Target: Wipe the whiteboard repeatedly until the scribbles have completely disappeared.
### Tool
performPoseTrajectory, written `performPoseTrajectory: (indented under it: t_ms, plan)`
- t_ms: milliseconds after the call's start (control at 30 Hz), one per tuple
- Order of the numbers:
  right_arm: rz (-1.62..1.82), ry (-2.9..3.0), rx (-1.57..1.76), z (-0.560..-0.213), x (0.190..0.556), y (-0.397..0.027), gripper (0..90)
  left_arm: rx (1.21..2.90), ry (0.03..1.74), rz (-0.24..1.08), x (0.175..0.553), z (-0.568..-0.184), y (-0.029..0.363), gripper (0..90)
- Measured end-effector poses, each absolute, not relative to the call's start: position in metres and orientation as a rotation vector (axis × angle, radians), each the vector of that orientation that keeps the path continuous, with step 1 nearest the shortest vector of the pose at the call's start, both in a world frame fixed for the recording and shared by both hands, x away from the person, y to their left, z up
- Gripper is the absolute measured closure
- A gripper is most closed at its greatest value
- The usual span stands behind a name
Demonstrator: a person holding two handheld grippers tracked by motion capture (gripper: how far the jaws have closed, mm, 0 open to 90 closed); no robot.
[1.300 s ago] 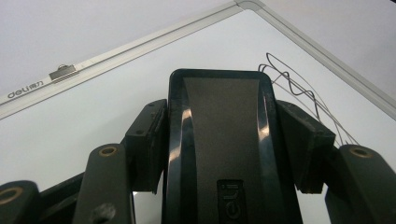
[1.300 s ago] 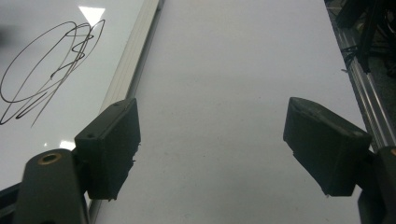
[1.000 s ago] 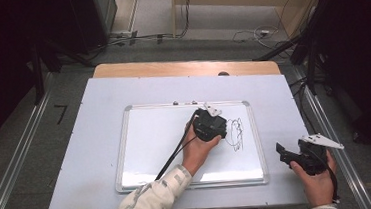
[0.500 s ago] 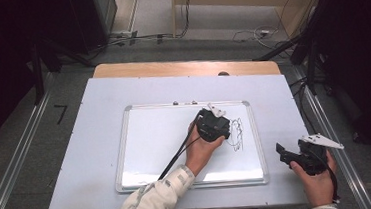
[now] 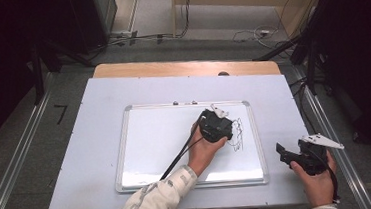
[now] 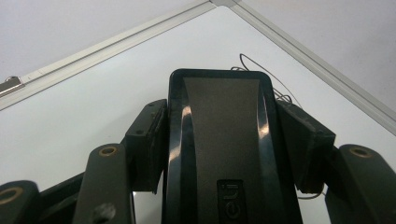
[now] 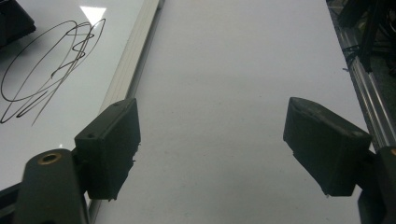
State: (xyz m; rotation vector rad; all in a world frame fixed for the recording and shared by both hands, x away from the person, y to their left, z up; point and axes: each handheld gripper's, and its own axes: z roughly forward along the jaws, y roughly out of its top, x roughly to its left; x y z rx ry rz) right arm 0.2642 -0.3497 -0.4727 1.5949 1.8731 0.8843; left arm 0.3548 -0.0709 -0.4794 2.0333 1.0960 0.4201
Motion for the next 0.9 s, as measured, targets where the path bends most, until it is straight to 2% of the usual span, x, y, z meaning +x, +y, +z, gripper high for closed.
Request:
performPoseTrajectory:
  t_ms: [900]
  plan:
    - [0.884,1.874,1.593,-0.4730,0.2644,-0.3496,17.6,2.051,1.089,0.409,0.3542,-0.4847,-0.0778,40.1]
